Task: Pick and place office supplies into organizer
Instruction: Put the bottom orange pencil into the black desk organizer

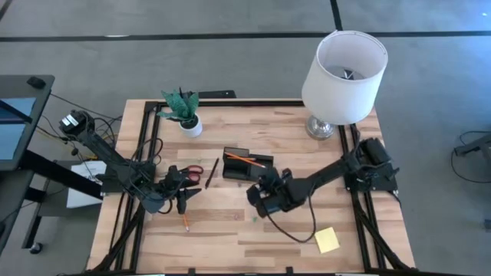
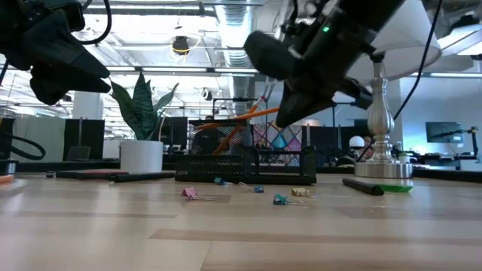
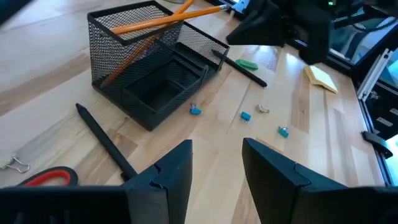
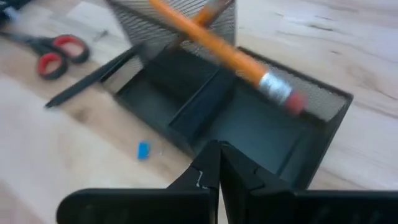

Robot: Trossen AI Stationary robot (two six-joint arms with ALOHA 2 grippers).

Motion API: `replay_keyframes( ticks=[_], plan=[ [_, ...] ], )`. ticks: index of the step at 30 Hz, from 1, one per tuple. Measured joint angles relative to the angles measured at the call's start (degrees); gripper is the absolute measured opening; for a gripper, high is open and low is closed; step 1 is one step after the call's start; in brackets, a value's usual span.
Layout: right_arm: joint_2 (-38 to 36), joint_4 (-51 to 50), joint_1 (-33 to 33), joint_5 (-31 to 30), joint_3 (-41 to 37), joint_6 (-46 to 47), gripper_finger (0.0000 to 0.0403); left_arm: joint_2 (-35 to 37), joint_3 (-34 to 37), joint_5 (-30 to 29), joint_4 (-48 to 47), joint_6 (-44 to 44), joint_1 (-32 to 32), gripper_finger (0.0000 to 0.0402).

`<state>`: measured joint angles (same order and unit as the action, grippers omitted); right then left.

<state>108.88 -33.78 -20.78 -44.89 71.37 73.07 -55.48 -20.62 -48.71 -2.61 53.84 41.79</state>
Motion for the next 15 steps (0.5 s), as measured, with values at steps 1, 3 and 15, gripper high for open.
replay_keyframes(
  ticks=[1, 3, 15],
  plan=[
    [0.00, 0.02, 0.76, 0.11, 0.00, -0.01, 0.0000, 0.00, 0.00, 0.00, 0.00, -0.24, -0.01, 0.0137],
    [0.00, 0.06, 2.04, -0.25, 0.00, -0.01, 0.0000, 0.00, 0.00, 0.00, 0.00, -0.76, -0.01, 0.0137],
    [-0.26, 4.70, 4.84, -7.93, 0.98, -7.45, 0.0000, 0.00, 0.00, 0.02, 0.01, -0.85, -0.01, 0.0137]
  ],
)
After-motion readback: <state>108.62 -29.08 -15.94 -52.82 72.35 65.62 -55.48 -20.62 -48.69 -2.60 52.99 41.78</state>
